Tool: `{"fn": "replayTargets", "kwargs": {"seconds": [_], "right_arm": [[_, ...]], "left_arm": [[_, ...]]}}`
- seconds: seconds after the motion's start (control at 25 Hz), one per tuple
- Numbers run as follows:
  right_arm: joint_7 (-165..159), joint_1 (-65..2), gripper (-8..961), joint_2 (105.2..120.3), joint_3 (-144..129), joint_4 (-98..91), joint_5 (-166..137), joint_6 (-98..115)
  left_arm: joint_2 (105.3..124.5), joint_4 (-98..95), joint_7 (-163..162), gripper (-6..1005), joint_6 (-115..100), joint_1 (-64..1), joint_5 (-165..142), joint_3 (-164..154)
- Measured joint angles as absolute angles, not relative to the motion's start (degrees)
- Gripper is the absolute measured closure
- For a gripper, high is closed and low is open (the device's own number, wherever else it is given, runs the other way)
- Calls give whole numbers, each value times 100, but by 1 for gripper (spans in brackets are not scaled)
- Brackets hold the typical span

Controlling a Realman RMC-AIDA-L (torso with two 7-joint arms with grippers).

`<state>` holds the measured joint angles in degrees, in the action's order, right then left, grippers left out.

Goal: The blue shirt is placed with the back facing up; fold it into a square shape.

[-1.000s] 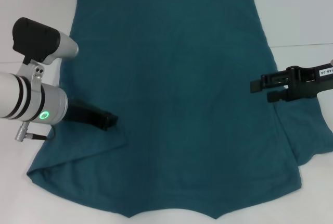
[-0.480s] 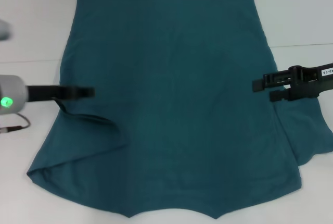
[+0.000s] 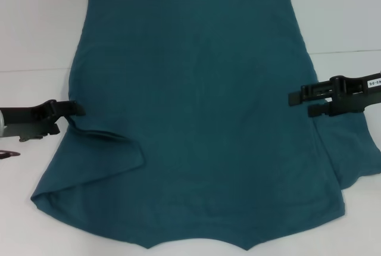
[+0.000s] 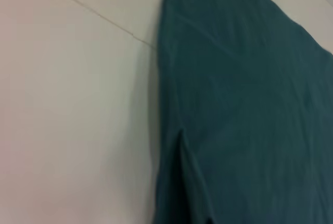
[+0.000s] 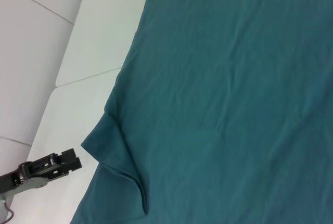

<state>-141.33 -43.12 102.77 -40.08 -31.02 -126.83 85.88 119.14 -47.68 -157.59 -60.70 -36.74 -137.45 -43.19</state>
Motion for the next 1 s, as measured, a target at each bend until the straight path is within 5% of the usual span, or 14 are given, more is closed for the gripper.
{"fn": "replayTargets", "kwargs": {"seconds": [0.08,0.6,1.0], "right_arm": [[-14132,-4312,97,10278,-4008,-3103,-12683,8590],[-14114,-4299,99,10283,-4008,-3102,-12684,8582],[-13806,-4296,100,10286,-4008,-3102,-12687,8568]], "left_arm": [[11914,-4573,-15722,176,-5879,-3735,-13751,-4341],[11960,-3560,-14592,177,-5181,-4248,-12998,-4259],[11620,-3751,-13304,180,-7212,-3817,-11720,-3525]]}}
